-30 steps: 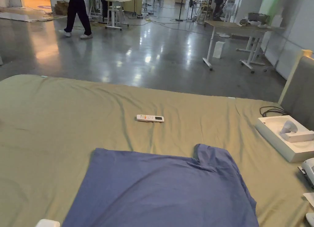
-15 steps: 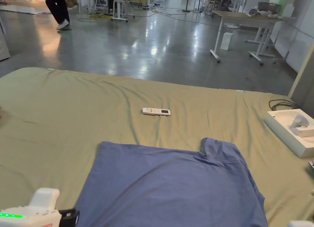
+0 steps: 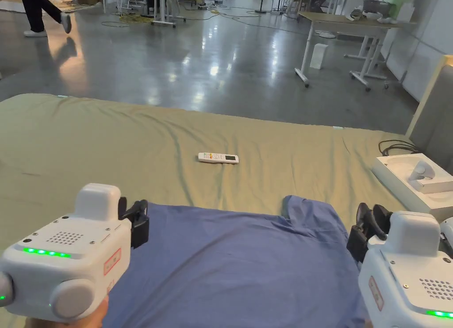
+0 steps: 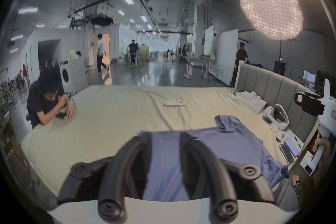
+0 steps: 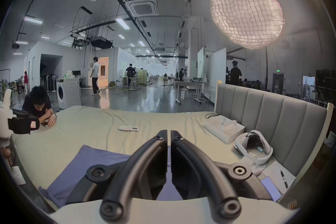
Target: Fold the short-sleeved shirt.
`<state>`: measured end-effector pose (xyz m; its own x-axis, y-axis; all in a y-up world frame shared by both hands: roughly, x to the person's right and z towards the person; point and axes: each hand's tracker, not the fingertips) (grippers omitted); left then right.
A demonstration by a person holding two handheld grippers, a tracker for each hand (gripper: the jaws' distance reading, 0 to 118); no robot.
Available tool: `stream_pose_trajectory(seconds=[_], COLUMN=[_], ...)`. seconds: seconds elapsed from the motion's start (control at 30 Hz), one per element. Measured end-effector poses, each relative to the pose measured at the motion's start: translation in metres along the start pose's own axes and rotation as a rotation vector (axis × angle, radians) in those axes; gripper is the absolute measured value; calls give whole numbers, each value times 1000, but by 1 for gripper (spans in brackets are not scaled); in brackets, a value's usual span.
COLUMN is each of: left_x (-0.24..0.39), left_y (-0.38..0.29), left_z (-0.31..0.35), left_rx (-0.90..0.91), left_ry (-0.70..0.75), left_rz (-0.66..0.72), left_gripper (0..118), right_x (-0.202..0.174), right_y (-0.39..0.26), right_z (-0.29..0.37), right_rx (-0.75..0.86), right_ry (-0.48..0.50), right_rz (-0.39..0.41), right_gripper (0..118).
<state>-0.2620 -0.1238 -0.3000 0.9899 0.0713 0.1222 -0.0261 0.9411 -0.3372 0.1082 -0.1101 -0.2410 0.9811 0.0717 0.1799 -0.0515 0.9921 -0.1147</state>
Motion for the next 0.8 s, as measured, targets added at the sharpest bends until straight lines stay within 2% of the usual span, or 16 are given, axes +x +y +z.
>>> stream_pose_trajectory(seconds=[0.07, 0.13, 0.37, 0.53, 0.8], left_x=[10, 14, 9, -24, -86], left_y=[5, 7, 8, -11, -77], left_z=[0, 0, -1, -11, -30], left_rx=[24, 40, 5, -226, -588], left_ry=[29, 8, 11, 30, 79], left_rz=[-26, -21, -17, -37, 66], left_gripper=[2, 2, 2, 2, 3], right_x=[-5, -6, -3, -1, -7], right_y=[1, 2, 4, -2, -21], right_z=[-2, 1, -6, -11, -15], right_rx=[13, 33, 22, -22, -86], right_ry=[-4, 7, 14, 23, 52], right_rz=[-4, -22, -2, 26, 30], right_gripper=[0, 0, 0, 0, 0])
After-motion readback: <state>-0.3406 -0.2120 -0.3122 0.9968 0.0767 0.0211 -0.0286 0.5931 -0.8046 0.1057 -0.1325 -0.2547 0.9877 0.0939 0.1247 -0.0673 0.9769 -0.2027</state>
